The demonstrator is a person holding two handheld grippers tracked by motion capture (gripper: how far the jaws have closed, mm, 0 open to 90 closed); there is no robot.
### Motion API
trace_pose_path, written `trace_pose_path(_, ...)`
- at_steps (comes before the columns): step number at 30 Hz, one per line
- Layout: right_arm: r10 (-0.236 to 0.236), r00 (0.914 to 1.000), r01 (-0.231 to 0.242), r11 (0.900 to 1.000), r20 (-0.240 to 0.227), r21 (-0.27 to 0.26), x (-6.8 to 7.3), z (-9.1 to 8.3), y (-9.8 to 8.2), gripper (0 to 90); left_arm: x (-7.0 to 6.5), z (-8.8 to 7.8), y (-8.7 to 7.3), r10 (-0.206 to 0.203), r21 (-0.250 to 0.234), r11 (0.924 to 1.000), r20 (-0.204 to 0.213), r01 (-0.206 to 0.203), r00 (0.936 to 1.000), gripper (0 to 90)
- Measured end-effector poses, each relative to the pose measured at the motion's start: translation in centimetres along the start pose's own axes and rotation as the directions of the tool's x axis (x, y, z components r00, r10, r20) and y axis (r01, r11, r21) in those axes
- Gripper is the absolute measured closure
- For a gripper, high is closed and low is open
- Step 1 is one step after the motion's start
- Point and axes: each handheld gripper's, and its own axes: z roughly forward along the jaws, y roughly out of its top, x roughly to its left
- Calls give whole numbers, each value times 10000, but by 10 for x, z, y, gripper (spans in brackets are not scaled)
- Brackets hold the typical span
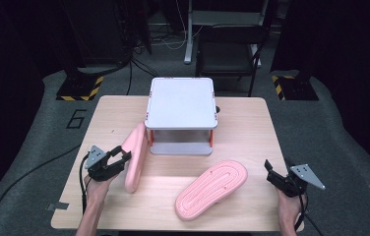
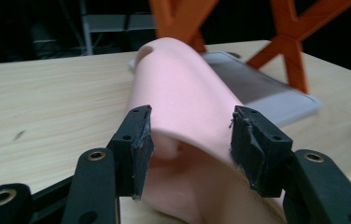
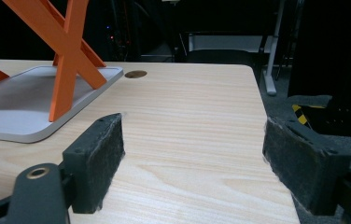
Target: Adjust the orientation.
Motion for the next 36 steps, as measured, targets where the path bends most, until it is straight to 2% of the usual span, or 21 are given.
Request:
trace_pose_path(1,0,10000,0,10000,0,0,0,0,0,199,0,0,0,0,0,10000,0,0,10000,458)
trace_pose_path(3,-6,10000,6,9999,-15,113,1,-1,0,199,2,-3,1,-229,-401,9989,-111,224,9997,438)
trace_pose_path(4,-6,10000,6,9999,-15,113,1,-1,0,199,2,-3,1,-229,-401,9989,-111,224,9997,426)
trace_pose_path(6,37,10000,-37,10000,-7,74,-1,0,0,199,6,-8,-2,-489,-501,9976,-315,473,9983,420)
trace_pose_path(8,135,9999,-135,9999,-25,77,-2,0,-1,199,13,-12,-9,-572,-216,9982,-462,563,9973,418)
trace_pose_path(11,192,9998,-191,9998,-5,81,-2,0,-1,199,19,-7,-17,-708,295,9969,-658,729,9953,423)
trace_pose_path(12,196,9998,-196,9998,-3,89,-2,0,-1,199,22,-1,-20,-995,532,9932,-763,1037,9921,436)
trace_pose_path(13,211,9998,-210,9997,-22,101,-1,1,-1,199,24,3,-22,-1196,467,9912,-884,1241,9889,445)
trace_pose_path(14,204,9998,-204,9997,3,126,-1,1,-1,199,24,3,-22,-1196,467,9912,-884,1241,9889,454)
trace_pose_path(15,195,9998,-194,9997,-24,116,-1,0,-1,199,27,14,-25,-1495,466,9870,-856,1539,9850,484)
trace_pose_path(17,147,9999,-147,9998,-16,121,-1,0,-1,199,28,18,-24,-1512,656,9854,-900,1574,9844,503)
trace_pose_path(18,164,9999,-164,9998,36,139,-2,-1,-1,199,27,23,-23,-1453,704,9859,-919,1520,9851,584)
trace_pose_path(19,164,9999,-164,9998,36,139,-2,-1,-1,199,26,26,-22,-1310,783,9872,-977,1388,9866,584)
trace_pose_path(20,241,9997,-241,9996,20,120,-2,0,-1,199,23,30,-21,-1030,844,9899,-1218,1138,9872,625)
trace_pose_path(23,264,9996,-265,9995,51,172,-4,-1,-1,199,21,30,-18,-1068,436,9926,-1371,1137,9848,793)
trace_pose_path(27,339,9994,-340,9993,48,152,-5,-1,-1,199,22,16,-13,-283,704,9967,-1631,402,9862,810)
trace_pose_path(30,299,9995,-300,9995,41,122,-4,-1,-2,199,26,6,-11,-102,728,9971,-1765,234,9842,808)
trace_pose_path(31,264,9996,-263,9996,-43,129,-3,0,-1,199,29,-2,-8,279,817,9966,-1851,-129,9823,804)
trace_pose_path(32,264,9996,-263,9996,-43,129,-3,0,-1,199,29,-2,-8,279,817,9966,-1851,-129,9823,801)
trace_pose_path(33,252,9997,-251,9996,-60,128,-2,0,-1,199,33,-10,-4,1000,1257,9891,-1921,-765,9763,796)
trace_pose_path(36,283,9995,-280,9994,-142,185,-1,1,-2,199,37,-19,3,1964,1779,9711,-2153,-1593,9566,780)
